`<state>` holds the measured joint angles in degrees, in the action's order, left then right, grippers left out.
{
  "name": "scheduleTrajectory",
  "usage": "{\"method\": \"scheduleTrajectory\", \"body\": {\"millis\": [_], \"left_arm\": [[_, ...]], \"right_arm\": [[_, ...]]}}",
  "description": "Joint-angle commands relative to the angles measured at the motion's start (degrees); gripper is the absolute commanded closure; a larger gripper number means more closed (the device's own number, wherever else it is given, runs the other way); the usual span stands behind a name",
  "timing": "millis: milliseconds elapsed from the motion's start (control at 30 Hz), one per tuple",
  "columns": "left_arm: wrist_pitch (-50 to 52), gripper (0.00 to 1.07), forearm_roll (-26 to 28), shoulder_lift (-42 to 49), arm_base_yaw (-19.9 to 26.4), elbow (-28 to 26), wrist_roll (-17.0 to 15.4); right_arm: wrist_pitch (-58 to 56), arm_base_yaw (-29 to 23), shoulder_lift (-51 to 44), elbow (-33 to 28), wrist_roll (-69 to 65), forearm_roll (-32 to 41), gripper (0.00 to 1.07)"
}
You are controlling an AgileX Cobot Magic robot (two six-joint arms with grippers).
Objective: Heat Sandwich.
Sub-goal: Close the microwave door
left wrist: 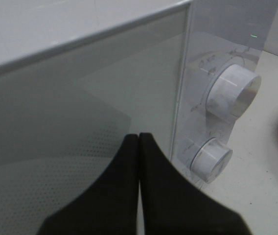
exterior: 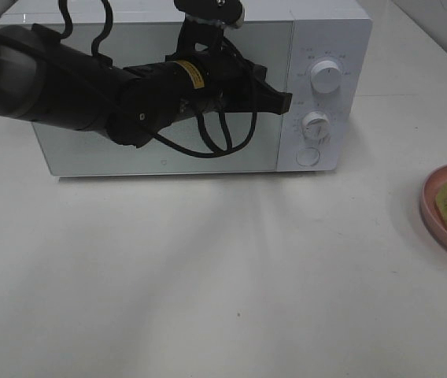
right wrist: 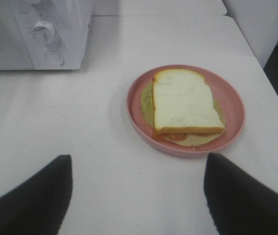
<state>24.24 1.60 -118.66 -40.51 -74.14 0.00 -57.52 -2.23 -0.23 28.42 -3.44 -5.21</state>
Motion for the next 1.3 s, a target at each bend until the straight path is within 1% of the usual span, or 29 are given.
{"method": "scheduleTrajectory", "body": {"millis": [33, 167, 367, 633, 733, 900, 967, 1133, 1267, 1300], "left_arm": [[2.5, 1.07, 4.5, -0.2, 2.6, -1.5, -0.4], [2.5, 1.07, 2.8, 0.0, 2.4, -1.5, -0.4], [2.4, 1.07, 2.8, 0.3, 0.9, -1.3, -0.5], [2.1, 1.07, 2.8, 3.5, -0.2, 3.6, -0.6], [2.2, 1.07, 3.0, 4.4, -0.5, 4.6, -0.6], [1.3, 1.07, 3.0, 6.5, -2.3, 6.0, -0.6], [-0.6, 1.07, 3.0, 7.8, -3.2, 6.4, -0.5], [-4.0, 1.07, 3.0, 9.2, -3.8, 7.3, -0.5], [-6.2, 1.07, 3.0, 11.9, -4.9, 10.1, -0.5], [-6.2, 1.07, 3.0, 11.9, -4.9, 10.1, -0.5]], "right_arm": [[0.5, 0.2, -1.6, -0.1, 0.3, -0.2, 0.35], [0.5, 0.2, -1.6, -0.1, 0.3, -0.2, 0.35], [0.5, 0.2, -1.6, -0.1, 0.3, -0.2, 0.35], [0.5, 0.2, -1.6, -0.1, 0.3, -0.2, 0.35], [0.5, 0.2, -1.6, -0.1, 0.3, -0.2, 0.35], [0.5, 0.2, -1.6, -0.1, 0.3, -0.2, 0.35], [0.5, 0.2, -1.6, -0.1, 0.3, -0.2, 0.35], [0.5, 0.2, -1.6, -0.1, 0.3, -0.2, 0.35], [0.5, 0.2, -1.6, -0.1, 0.3, -0.2, 0.35], [0.5, 0.2, -1.6, -0.1, 0.3, -0.2, 0.35]]}}
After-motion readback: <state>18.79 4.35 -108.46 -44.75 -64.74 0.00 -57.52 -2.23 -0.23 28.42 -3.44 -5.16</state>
